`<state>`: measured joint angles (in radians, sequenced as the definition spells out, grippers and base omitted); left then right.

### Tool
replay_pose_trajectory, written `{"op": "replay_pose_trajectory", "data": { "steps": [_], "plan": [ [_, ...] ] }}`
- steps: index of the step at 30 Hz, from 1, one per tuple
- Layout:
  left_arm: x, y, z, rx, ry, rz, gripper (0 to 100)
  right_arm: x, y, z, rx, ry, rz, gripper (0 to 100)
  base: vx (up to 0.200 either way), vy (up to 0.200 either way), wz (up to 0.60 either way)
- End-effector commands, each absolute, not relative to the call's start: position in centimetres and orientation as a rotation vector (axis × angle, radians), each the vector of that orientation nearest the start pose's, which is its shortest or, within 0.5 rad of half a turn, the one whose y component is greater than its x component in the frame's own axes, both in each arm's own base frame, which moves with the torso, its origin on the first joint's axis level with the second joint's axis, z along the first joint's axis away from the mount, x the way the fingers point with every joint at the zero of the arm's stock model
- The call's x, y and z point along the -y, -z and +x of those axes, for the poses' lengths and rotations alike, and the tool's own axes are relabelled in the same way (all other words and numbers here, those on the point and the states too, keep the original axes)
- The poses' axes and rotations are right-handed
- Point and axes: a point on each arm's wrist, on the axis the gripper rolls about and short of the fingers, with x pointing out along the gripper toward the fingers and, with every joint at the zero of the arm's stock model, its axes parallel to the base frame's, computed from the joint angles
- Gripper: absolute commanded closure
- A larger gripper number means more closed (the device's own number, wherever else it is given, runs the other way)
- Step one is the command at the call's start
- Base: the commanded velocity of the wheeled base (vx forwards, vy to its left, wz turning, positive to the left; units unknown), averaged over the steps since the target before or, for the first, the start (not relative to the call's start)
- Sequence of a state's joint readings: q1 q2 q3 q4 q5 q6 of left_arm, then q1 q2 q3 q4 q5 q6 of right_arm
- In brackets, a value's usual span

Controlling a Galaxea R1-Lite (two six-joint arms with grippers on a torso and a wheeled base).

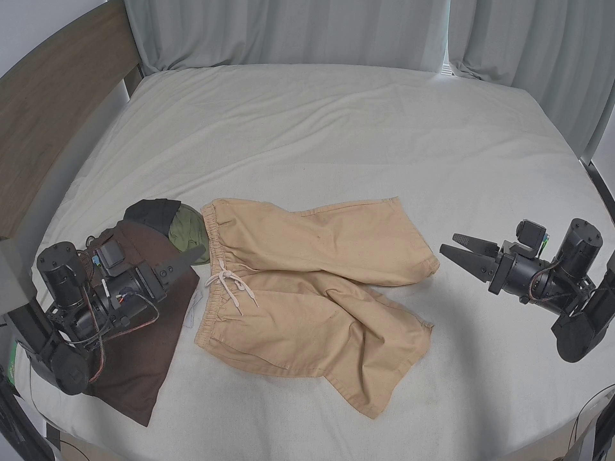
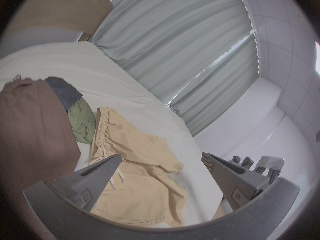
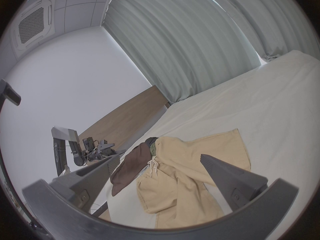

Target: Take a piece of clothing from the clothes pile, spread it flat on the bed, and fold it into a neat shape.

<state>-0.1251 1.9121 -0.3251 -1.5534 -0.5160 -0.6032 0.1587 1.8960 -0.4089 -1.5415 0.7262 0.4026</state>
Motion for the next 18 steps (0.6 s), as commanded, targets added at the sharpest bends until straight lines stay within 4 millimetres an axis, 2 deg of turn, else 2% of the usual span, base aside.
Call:
{"op": "replay_pose_trajectory", "data": {
  "steps": [1, 12, 18],
  "plan": [
    [4.4, -9.9, 25.8, -0.238, 0.615, -0.527, 0, -6.0, -12.2, 26.6, -0.134, -0.896, 0.349, 0, 0.000, 0.000, 0.00],
    [4.2, -9.4, 25.3, -0.226, 0.609, -0.414, 0, -6.0, -11.4, 26.2, -0.175, -0.898, 0.360, 0, 0.000, 0.000, 0.00],
    [4.2, -8.0, 24.8, -0.277, 0.603, -0.365, 0, -5.8, -9.4, 26.5, -0.225, -0.881, 0.333, 0, 0.000, 0.000, 0.00]
  ]
}}
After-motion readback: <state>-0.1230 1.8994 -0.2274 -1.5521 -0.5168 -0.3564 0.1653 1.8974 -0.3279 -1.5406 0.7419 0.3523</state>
